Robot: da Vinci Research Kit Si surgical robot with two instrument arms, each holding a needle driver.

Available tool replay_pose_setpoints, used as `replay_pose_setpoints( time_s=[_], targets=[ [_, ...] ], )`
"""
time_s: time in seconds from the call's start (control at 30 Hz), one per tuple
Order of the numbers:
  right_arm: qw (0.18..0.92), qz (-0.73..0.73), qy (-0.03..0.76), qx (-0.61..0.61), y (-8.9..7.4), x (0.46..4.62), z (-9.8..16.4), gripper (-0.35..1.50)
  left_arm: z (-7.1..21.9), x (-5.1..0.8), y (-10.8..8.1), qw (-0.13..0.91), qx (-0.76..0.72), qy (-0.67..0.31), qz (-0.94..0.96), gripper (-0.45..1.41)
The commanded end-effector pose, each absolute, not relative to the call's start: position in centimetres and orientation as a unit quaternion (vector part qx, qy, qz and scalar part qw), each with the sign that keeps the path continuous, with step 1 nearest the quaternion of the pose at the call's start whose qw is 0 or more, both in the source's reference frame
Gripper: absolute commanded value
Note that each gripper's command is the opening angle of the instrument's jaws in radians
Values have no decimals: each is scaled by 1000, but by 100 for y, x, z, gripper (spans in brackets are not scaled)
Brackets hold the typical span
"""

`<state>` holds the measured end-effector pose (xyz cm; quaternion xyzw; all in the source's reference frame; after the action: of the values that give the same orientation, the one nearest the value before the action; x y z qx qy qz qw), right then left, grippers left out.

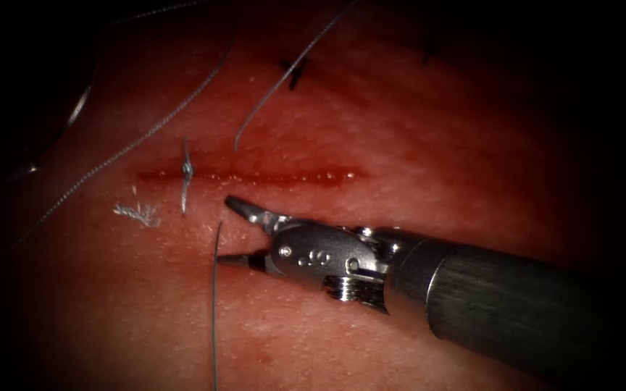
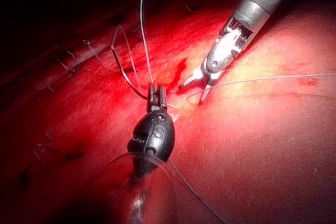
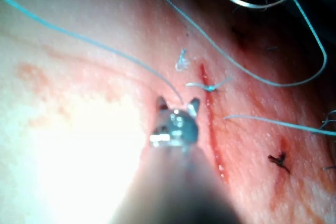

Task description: Wound Closure

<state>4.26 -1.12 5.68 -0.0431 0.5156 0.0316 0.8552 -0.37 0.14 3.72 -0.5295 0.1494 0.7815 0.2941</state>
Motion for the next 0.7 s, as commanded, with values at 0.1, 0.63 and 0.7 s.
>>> replay_pose_setpoints(
  time_s=[0.1,0.63,0.7],
  targets=[
    [853,37,520,-38,-106,436,580,118,377,-43,18,294,-530,150,781,-45],
    [831,33,555,-5,-115,438,576,-35,377,-43,18,294,-530,150,781,-45],
    [829,31,558,-3,-118,436,573,-35,377,-43,18,294,-530,150,781,-45]
  ],
)
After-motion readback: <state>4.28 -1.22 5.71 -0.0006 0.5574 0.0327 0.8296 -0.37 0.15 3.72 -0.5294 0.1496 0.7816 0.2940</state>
